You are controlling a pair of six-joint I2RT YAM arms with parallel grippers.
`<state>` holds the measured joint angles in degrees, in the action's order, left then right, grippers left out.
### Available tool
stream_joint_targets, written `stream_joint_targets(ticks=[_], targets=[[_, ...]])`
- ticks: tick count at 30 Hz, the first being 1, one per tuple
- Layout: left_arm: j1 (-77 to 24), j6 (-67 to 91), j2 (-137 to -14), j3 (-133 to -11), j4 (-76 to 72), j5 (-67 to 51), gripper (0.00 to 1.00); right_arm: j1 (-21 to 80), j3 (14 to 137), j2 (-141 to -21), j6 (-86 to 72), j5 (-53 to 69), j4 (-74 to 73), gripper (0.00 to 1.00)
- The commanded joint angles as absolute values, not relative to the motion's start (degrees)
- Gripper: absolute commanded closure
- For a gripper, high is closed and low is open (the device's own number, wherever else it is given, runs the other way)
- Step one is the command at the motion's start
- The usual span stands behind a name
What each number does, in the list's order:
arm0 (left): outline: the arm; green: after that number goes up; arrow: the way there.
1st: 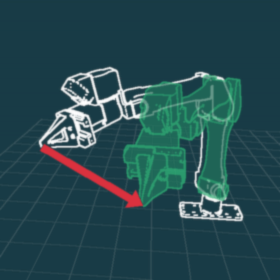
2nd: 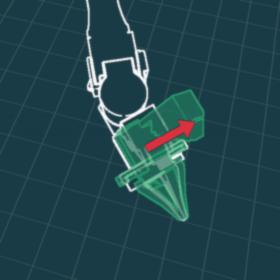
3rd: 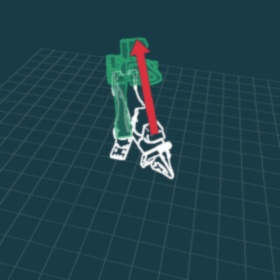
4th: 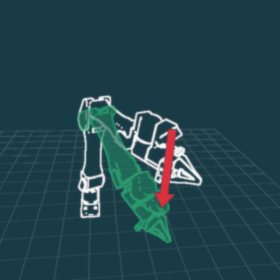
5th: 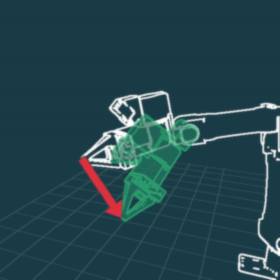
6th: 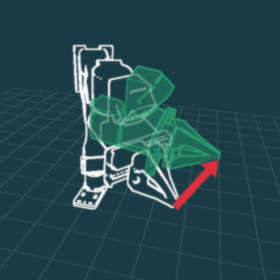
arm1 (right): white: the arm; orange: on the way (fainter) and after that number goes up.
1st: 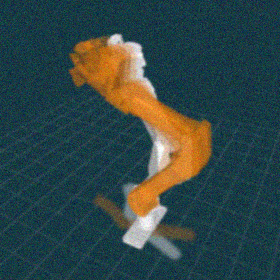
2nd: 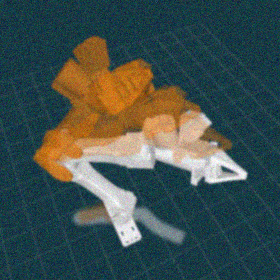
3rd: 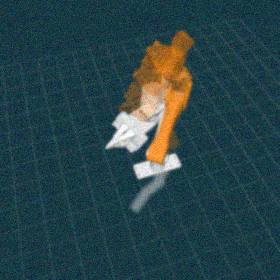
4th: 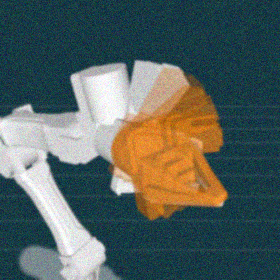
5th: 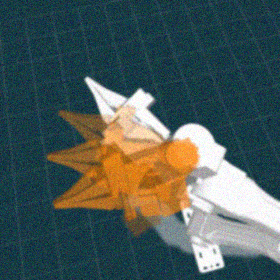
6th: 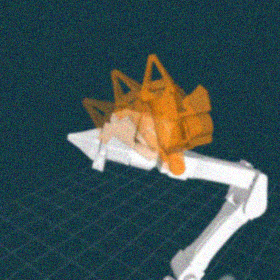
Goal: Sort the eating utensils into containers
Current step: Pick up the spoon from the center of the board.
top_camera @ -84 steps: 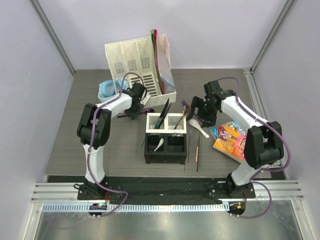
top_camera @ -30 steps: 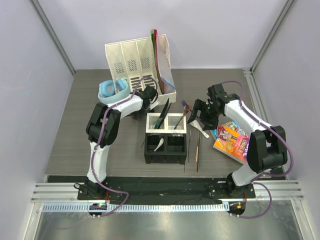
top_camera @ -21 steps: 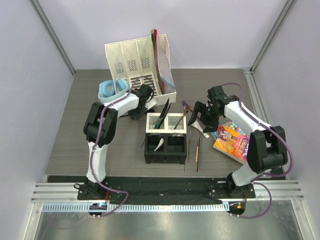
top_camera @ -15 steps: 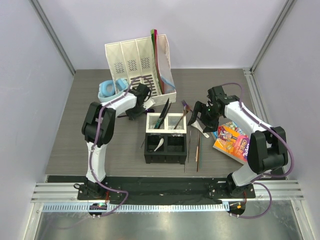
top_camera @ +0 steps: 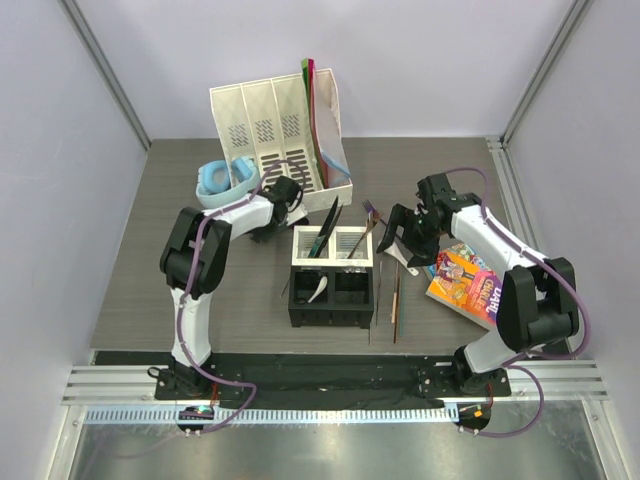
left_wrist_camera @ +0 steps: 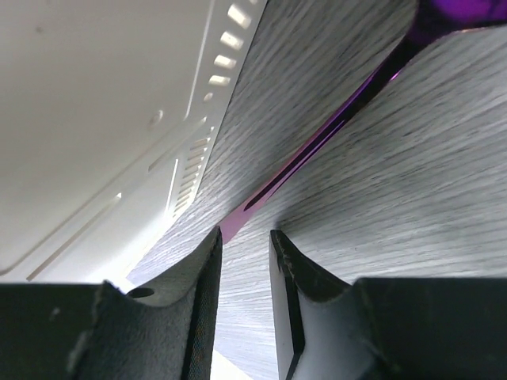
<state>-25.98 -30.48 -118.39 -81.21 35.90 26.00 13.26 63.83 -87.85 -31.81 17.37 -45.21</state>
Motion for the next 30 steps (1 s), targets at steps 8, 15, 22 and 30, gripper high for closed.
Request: stream_joint_targets(ticks=[8,15,22,30], targets=[[-25.58,-31.99,-123.05,-86.22,44.64,18.39,0.76,12.57,60.92,-82.71,-32.78,18.89,-44.82,0.06],[-25.49,-32.25,-124.36,-87.71,46.14,16.08,0.77,12.57,59.59,-81.48,-33.22,19.16,-45.18,0.06],[-25.49,-32.77,-124.37,-87.46,43.6,19.85,0.76,12.39,59.5,-80.69,-33.31,19.07,-46.05,0.06],[-24.61,-34.37,-126.12,-87.35,37.52,29.97,0.73,12.22,59.5,-80.77,-33.22,18.98,-46.41,0.06]])
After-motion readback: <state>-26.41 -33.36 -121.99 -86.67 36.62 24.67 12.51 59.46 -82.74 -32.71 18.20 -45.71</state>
